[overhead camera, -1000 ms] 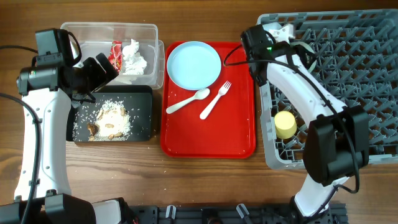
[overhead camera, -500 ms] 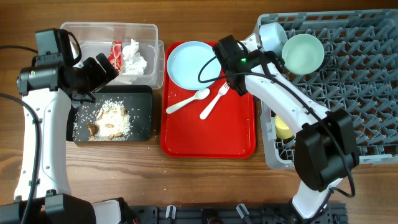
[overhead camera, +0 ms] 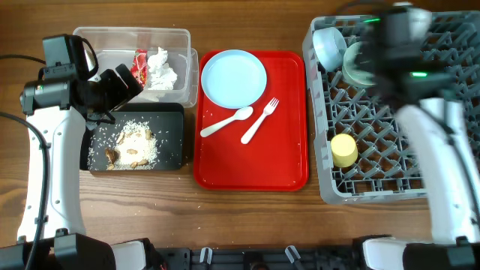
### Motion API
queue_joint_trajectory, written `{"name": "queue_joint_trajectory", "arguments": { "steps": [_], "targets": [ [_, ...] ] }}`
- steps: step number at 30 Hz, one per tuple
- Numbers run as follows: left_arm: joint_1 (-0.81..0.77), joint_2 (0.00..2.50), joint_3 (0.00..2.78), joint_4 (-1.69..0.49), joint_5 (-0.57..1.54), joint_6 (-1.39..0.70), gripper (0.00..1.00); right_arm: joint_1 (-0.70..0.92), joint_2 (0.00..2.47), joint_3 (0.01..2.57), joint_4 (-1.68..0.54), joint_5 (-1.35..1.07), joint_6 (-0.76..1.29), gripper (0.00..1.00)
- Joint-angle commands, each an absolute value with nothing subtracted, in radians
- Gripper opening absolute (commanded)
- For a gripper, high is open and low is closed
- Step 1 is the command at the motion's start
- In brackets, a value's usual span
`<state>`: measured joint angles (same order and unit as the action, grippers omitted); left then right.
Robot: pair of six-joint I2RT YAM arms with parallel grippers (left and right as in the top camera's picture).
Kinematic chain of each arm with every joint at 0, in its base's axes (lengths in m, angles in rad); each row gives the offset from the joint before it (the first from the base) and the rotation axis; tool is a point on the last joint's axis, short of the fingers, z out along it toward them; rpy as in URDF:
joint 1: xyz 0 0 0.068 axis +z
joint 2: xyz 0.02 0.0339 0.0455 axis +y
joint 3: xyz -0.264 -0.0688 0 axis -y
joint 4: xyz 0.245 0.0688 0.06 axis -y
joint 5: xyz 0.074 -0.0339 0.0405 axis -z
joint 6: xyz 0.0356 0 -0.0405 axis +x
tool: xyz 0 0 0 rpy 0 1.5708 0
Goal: Sort waste into correct bins and load items into the dishwasher rack
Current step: 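Lift the mint-green bowl and place it in the rack beside the blue bowl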
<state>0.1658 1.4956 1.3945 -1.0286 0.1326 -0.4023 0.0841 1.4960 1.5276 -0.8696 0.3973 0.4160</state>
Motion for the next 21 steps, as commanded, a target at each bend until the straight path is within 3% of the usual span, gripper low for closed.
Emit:
{"name": "queue_joint_trajectory", "arguments": {
  "steps": [1,5,15,21],
  "targets": [
    [0.17,1.49,1.408,-1.026,0.145,-0.398,1.0,-0.112,1.537,1.523,-0.872,-0.018,0.447,0.71],
    [0.17,1.49,1.408,-1.026,0.145,-0.398,1.0,-0.208,1.594,1.512,-0.876,-0.205,0.437,0.63],
    [0.17,1.491,1.408,-1.026,0.144,-0.398,1.0,-0.201,1.755,1.501,-0.94,-0.204,0.448,0.37],
    [0.17,1.491,1.408,-1.026,0.145,-0.398,1.0,-0.204,1.776,1.491,-0.951,-0.173,0.445,0.34]
  ]
}}
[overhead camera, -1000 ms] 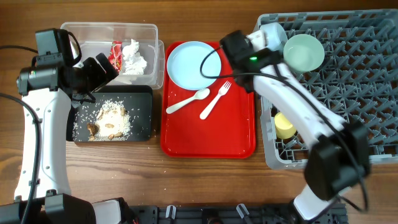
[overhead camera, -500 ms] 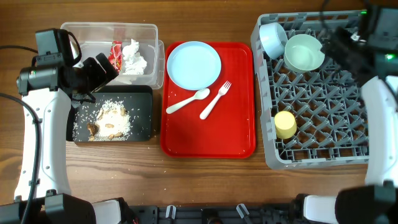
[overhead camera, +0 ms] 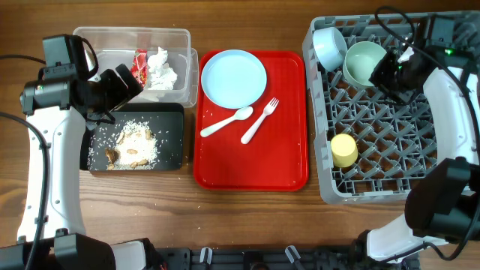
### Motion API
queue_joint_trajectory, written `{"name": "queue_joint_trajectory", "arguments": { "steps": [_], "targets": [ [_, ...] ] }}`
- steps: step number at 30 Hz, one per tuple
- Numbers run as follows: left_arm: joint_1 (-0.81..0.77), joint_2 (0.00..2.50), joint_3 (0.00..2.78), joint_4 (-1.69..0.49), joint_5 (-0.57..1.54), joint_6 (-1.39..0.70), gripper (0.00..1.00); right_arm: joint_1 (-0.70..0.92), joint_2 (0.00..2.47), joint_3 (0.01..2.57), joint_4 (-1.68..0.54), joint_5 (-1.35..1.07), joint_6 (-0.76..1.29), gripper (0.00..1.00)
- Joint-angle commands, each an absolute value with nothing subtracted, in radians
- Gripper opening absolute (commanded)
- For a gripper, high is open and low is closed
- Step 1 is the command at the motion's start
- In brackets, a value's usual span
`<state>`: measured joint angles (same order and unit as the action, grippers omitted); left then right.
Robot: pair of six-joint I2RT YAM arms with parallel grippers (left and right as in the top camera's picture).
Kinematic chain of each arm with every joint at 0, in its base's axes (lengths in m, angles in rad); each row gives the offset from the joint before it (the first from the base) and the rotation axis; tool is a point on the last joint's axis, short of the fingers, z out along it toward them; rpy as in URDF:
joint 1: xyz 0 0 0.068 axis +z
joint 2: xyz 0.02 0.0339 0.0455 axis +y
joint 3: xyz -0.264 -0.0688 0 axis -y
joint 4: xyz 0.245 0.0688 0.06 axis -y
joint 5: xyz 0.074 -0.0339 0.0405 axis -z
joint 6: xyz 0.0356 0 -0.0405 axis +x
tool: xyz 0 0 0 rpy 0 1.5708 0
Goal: Sort waste into correct bins and load items into the dishwasher rack
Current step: 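Lift the mint-green bowl and place it in the rack beside the blue bowl, then release the mint-green bowl and withdraw the right gripper from the rack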
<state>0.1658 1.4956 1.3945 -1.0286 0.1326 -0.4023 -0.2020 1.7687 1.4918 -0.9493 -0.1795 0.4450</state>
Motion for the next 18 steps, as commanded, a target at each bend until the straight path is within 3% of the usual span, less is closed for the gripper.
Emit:
{"name": "queue_joint_trajectory", "arguments": {
  "steps": [1,18],
  "targets": [
    [0.17,1.49,1.408,-1.026,0.144,-0.398,1.0,-0.203,1.776,1.491,-0.952,-0.168,0.445,0.34],
    [0.17,1.49,1.408,-1.026,0.145,-0.398,1.0,-0.203,1.808,1.477,-0.895,-0.12,0.448,0.35]
  ]
}}
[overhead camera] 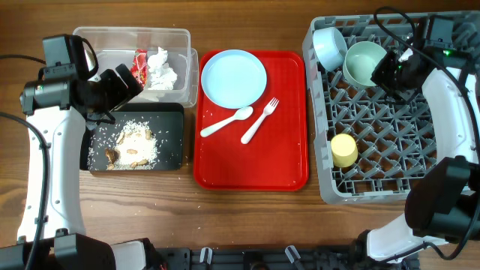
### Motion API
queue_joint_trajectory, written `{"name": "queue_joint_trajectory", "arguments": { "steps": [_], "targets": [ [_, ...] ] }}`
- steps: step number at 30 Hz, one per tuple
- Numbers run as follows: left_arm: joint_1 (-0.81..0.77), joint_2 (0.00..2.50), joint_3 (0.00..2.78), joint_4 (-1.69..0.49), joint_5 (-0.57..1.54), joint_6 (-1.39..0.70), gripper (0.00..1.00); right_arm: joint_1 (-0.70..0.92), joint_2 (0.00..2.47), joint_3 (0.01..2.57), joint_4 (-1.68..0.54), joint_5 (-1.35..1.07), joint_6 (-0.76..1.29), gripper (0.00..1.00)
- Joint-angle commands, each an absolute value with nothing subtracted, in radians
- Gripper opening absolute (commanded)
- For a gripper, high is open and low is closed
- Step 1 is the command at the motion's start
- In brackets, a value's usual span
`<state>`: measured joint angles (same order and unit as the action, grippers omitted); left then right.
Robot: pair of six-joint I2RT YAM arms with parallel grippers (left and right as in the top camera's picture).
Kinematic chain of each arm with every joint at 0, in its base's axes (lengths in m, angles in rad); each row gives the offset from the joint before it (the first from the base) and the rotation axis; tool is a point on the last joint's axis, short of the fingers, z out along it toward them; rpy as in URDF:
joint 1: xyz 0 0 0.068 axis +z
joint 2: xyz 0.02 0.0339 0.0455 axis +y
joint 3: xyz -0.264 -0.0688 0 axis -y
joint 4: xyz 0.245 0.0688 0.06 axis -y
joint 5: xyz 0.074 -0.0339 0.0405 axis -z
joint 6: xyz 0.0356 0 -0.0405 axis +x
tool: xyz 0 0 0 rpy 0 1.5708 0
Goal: Sort waste into correct bins and load items into the dishwasher rack
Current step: 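Release the mint-green bowl and withdraw the right gripper from the rack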
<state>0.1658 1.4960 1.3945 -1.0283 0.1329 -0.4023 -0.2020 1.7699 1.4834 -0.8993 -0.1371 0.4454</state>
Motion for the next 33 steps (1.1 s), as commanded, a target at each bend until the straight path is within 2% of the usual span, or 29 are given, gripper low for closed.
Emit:
{"name": "queue_joint_trajectory", "arguments": {
  "steps": [1,5,10,11,18,23,28,33],
  "targets": [
    [0.17,1.49,1.408,-1.026,0.145,-0.398,1.0,-0.203,1.819,1.477,-0.895,-0.12,0.448,0.35],
    [0.17,1.491,1.408,-1.026,0.145,-0.398,1.0,-0.203,1.837,1.477,-0.891,-0.12,0.448,0.29],
    [0.17,1.49,1.408,-1.026,0.144,-0.398,1.0,-0.203,1.839,1.477,-0.869,-0.097,0.449,0.06],
    [0.17,1.49,1.408,-1.026,0.145,-0.398,1.0,-0.204,1.839,1.477,-0.867,-0.085,0.449,0.04],
    [0.17,1.49,1.408,-1.026,0.145,-0.398,1.0,-0.21,1.783,1.487,-0.881,-0.033,0.448,0.04],
    [0.17,1.49,1.408,-1.026,0.145,-0.398,1.0,-0.208,1.598,1.492,-0.899,0.064,0.457,0.04],
    [0.17,1.49,1.408,-1.026,0.145,-0.398,1.0,-0.16,1.402,1.492,-0.952,0.355,0.537,0.04],
    [0.17,1.491,1.408,-1.026,0.145,-0.398,1.0,0.018,1.333,1.492,-1.03,0.73,0.605,0.04]
  ]
}}
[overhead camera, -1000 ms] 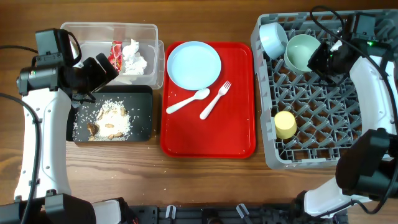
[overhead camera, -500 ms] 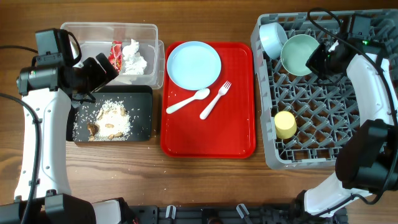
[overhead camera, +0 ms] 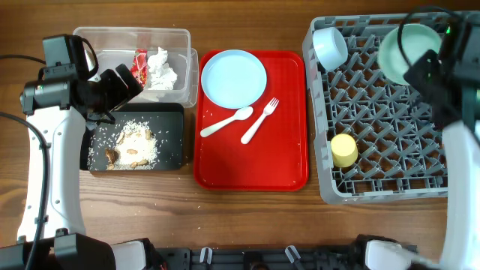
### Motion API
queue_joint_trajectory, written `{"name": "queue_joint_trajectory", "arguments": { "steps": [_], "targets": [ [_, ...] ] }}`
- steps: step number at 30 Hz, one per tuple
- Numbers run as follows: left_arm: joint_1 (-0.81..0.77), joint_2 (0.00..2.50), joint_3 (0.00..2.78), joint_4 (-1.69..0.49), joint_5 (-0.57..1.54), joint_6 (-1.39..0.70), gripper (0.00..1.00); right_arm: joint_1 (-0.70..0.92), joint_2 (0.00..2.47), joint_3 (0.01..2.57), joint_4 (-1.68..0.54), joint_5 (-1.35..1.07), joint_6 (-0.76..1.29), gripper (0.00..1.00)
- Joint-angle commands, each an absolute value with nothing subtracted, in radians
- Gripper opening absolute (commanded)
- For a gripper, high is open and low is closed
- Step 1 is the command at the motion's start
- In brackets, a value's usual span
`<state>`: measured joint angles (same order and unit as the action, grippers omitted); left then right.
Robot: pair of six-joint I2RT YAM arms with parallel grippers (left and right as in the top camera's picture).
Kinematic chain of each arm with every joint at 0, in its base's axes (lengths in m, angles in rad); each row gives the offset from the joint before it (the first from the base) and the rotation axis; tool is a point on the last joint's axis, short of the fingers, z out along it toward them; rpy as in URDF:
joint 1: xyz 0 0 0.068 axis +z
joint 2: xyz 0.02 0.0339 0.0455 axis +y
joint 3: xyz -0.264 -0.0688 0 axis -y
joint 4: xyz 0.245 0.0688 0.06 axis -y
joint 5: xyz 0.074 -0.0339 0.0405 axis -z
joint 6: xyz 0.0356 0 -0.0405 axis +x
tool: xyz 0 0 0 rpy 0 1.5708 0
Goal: Sort waste into correct bins and load items into the dishwasher rack
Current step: 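Release the mint-green bowl and withdraw the right gripper from the rack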
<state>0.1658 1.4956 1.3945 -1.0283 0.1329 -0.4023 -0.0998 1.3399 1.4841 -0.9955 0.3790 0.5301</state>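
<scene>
A pale green bowl (overhead camera: 405,49) hangs above the back right of the grey dishwasher rack (overhead camera: 375,120), looking large and near the camera. My right gripper (overhead camera: 429,67) is at its right rim, seemingly shut on it; the arm is blurred. In the rack a light blue bowl (overhead camera: 330,46) lies on its side and a yellow cup (overhead camera: 344,150) stands. The red tray (overhead camera: 251,161) carries a light blue plate (overhead camera: 234,78), a white spoon (overhead camera: 225,121) and a white fork (overhead camera: 259,120). My left gripper (overhead camera: 129,84) hovers open between the two bins, holding nothing.
A clear bin (overhead camera: 97,41) at the back left contains a red wrapper (overhead camera: 140,66) and crumpled tissue (overhead camera: 161,69). In front of it a black bin (overhead camera: 172,127) holds rice and food scraps (overhead camera: 133,145). Wooden table all around.
The green bowl sat in the rack's back row beside the blue bowl with my right gripper at its rim. Now it is raised and further right, in that gripper. The left arm is unchanged.
At first my right arm was a blur over the rack's back row. At the following two moments its gripper rested at the green bowl's right rim, the bowl seated in the rack. Now the bowl is off the rack and further right. My left arm never moved.
</scene>
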Motion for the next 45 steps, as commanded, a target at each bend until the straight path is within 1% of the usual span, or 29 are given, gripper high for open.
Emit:
{"name": "queue_joint_trajectory", "arguments": {
  "steps": [1,4,6,10,14,18,25,28,34,38,45],
  "targets": [
    [0.17,1.49,1.408,-1.026,0.145,-0.398,1.0,0.067,1.345,1.491,-1.053,0.815,0.62,0.04],
    [0.17,1.49,1.408,-1.026,0.145,-0.398,1.0,0.183,1.421,1.491,-1.113,1.01,0.631,0.04],
    [0.17,1.49,1.408,-1.026,0.145,-0.398,1.0,0.225,1.495,1.491,-1.143,1.101,0.628,0.04],
    [0.17,1.49,1.408,-1.026,0.145,-0.398,1.0,0.26,1.663,1.491,-1.188,1.243,0.6,0.04],
    [0.17,1.49,1.408,-1.026,0.145,-0.398,1.0,0.276,1.814,1.491,-1.187,1.303,0.574,0.04],
    [0.17,1.49,1.408,-1.026,0.145,-0.398,1.0,0.297,1.877,1.491,-1.187,1.301,0.576,0.04],
    [0.17,1.491,1.408,-1.026,0.144,-0.398,1.0,0.336,1.889,1.491,-1.171,1.295,0.55,0.04],
    [0.17,1.49,1.408,-1.026,0.145,-0.398,1.0,0.34,1.89,1.491,-1.129,1.254,0.494,0.04],
    [0.17,1.49,1.408,-1.026,0.144,-0.398,1.0,0.34,1.893,1.491,-1.095,1.228,0.443,0.04],
    [0.17,1.49,1.408,-1.026,0.144,-0.398,1.0,0.349,1.895,1.489,-1.095,1.161,0.442,0.04],
    [0.17,1.49,1.408,-1.026,0.145,-0.398,1.0,0.356,1.895,1.448,-1.092,1.121,0.444,0.04]
  ]
}}
